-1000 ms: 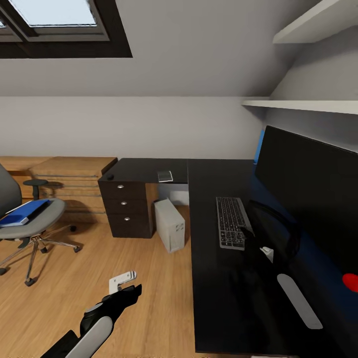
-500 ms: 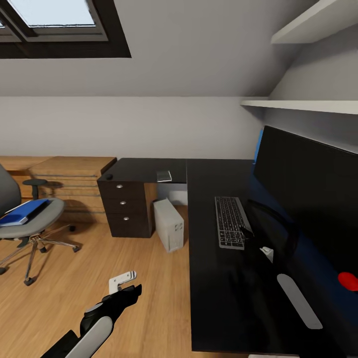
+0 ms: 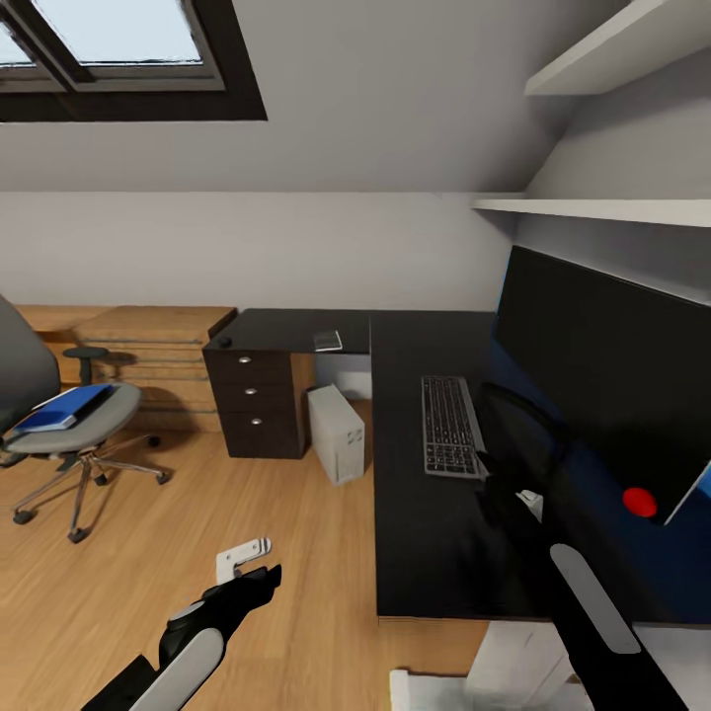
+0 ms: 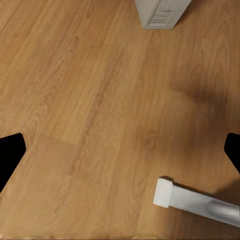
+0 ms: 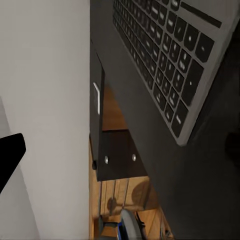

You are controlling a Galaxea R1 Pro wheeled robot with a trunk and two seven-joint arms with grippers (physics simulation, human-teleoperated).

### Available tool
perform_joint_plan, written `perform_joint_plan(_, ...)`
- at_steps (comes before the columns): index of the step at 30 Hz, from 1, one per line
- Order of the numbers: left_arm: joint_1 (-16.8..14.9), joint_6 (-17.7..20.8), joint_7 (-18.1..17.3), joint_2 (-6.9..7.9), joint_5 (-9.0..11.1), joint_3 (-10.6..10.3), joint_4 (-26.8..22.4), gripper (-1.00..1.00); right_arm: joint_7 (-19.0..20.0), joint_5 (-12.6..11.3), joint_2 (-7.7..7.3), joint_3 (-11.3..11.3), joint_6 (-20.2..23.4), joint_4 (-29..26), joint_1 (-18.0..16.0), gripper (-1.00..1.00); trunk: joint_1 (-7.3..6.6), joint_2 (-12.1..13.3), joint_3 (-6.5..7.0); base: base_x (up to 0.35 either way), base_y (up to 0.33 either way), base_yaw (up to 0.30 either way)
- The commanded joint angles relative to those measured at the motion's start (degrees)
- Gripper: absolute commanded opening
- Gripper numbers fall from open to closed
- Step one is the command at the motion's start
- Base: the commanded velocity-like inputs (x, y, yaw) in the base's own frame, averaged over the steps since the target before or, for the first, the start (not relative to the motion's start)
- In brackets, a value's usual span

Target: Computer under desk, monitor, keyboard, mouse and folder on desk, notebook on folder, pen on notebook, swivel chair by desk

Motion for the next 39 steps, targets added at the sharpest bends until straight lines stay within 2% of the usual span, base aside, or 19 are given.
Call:
perform_joint_plan(1, -0.07, 0.13, 0.38, 0.05, 0.23, -0.11, -0.08, 1.0, -0.33, -0.39, -0.04, 0.05, 0.02, -0.09, -0.03, 1.0, -0.04, -0.04, -0.06, -0.335, 0.0, 0.0)
perform_joint_plan(20, -0.07, 0.19, 0.37, 0.05, 0.31, 0.27, 0.97, 1.0, -0.37, -0.45, 0.01, 0.2, 0.02, -0.05, -0.03, 1.0, -0.04, -0.04, -0.06, -0.335, 0.0, 0.0)
perform_joint_plan(22, -0.07, 0.22, 0.27, 0.0, 0.31, 1.09, 2.04, 1.0, -0.39, -0.45, 0.03, 0.26, 0.02, -0.01, -0.03, 1.0, -0.04, -0.04, -0.06, -0.335, 0.0, 0.0)
perform_joint_plan(24, -0.07, 0.36, 0.11, -0.1, 0.34, 3.05, 3.07, 1.0, -0.41, -0.43, 0.04, 0.31, 0.02, 0.3, -0.03, 1.0, -0.04, -0.04, -0.06, -0.335, 0.0, 0.0)
perform_joint_plan(28, -0.07, 0.44, 0.04, -0.29, 0.43, 4.81, 5.0, 1.0, -0.41, -0.42, 0.04, 0.37, 0.02, 0.87, -0.03, 1.0, -0.04, -0.04, -0.06, -0.335, 0.0, 0.0)
perform_joint_plan(35, -0.07, 0.23, 0.09, -0.38, 0.14, 5.59, 11.27, 1.0, -0.38, -0.48, 0.11, 0.95, 0.0, 1.67, -0.03, 1.0, -0.04, -0.04, -0.06, -0.336, 0.0, 0.0)
perform_joint_plan(39, -0.07, 0.01, 0.09, -0.48, 0.12, 5.34, 15.23, 1.0, -0.38, -0.47, 0.14, 3.74, -0.06, 1.84, -0.03, 1.0, -0.04, -0.04, -0.06, -0.332, 0.0, 0.0)
